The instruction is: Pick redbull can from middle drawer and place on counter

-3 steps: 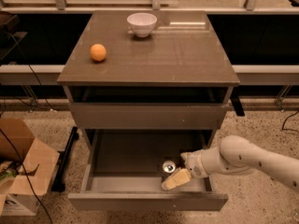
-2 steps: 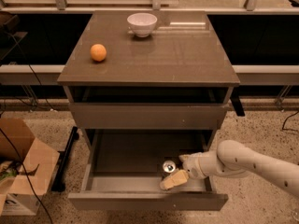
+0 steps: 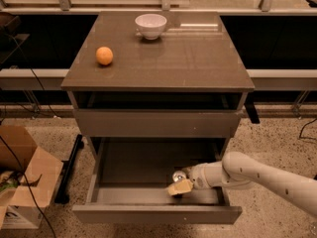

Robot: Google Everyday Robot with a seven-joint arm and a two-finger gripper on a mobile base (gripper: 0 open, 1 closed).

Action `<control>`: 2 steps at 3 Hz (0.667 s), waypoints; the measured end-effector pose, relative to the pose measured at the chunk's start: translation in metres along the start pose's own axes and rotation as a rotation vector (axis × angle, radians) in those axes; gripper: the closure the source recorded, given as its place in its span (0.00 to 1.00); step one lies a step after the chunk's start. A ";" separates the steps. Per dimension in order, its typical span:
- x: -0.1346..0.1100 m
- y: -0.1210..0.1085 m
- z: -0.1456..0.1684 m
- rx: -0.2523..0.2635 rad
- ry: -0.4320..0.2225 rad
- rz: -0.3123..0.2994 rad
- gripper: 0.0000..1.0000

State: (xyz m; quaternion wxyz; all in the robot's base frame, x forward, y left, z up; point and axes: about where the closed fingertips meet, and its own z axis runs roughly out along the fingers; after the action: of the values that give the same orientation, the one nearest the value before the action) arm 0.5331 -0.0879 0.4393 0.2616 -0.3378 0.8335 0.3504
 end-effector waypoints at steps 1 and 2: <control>0.001 -0.004 0.010 -0.009 -0.004 0.022 0.41; -0.007 -0.007 0.000 0.013 0.001 0.029 0.72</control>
Offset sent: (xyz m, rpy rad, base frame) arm 0.0102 -0.0053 0.0076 -0.0181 0.0120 -0.0398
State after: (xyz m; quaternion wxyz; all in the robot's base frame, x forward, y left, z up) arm 0.5424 -0.0886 0.4412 0.2581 -0.3241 0.8408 0.3484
